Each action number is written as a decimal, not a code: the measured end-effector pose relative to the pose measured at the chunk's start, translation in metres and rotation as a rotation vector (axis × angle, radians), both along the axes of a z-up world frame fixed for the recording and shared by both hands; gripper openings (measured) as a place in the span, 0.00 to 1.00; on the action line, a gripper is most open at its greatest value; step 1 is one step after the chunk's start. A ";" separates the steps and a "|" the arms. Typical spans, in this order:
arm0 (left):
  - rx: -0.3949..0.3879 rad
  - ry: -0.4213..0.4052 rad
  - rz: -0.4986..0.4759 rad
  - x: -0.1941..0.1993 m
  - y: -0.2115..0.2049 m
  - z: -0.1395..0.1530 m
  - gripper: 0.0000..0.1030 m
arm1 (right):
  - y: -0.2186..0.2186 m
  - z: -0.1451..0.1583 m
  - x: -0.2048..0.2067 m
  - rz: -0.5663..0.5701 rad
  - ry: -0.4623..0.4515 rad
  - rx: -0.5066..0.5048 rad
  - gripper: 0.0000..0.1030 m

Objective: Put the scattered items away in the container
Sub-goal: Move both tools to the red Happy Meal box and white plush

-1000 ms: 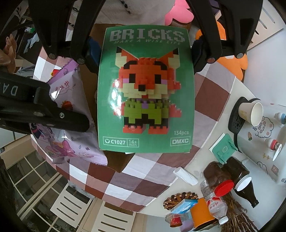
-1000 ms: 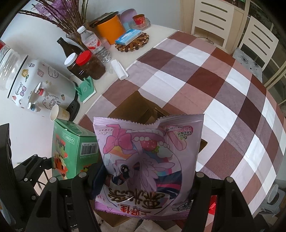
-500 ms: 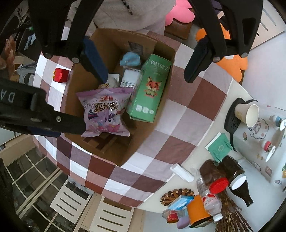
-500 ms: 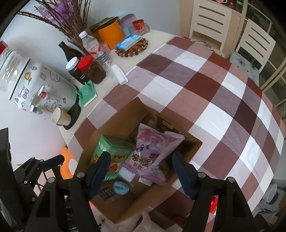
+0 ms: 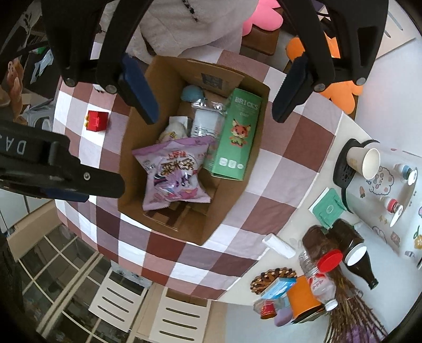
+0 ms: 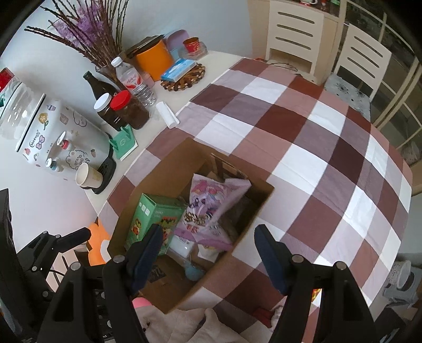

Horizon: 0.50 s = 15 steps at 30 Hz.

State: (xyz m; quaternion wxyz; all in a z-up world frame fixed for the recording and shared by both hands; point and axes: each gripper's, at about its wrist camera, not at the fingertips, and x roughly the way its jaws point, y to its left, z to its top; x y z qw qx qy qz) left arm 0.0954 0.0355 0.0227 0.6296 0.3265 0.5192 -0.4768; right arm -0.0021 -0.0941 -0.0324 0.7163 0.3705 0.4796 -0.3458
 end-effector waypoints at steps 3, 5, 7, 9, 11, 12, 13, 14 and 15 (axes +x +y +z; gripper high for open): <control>-0.003 -0.005 -0.028 -0.012 0.003 0.002 0.86 | 0.008 0.000 -0.011 -0.023 -0.002 0.001 0.72; -0.001 -0.007 -0.050 -0.020 0.004 0.002 0.86 | 0.013 0.000 -0.021 -0.041 -0.004 0.003 0.72; 0.002 -0.008 -0.071 -0.029 0.004 0.002 0.86 | 0.018 0.000 -0.031 -0.062 -0.004 0.005 0.72; 0.003 -0.008 -0.097 -0.038 0.004 0.002 0.86 | 0.023 0.000 -0.043 -0.086 -0.005 0.005 0.72; 0.005 -0.009 -0.128 -0.050 0.003 0.002 0.86 | 0.027 -0.001 -0.056 -0.117 -0.006 0.008 0.72; 0.006 -0.008 -0.140 -0.055 0.003 0.002 0.86 | 0.029 -0.002 -0.063 -0.132 -0.006 0.010 0.72; 0.008 -0.007 -0.156 -0.061 0.002 0.001 0.86 | 0.031 -0.003 -0.071 -0.149 -0.007 0.012 0.72; 0.010 -0.006 -0.172 -0.068 0.001 0.000 0.86 | 0.034 -0.004 -0.078 -0.167 -0.006 0.014 0.72; 0.011 -0.005 -0.184 -0.074 0.001 0.000 0.86 | 0.036 -0.005 -0.085 -0.182 -0.005 0.016 0.72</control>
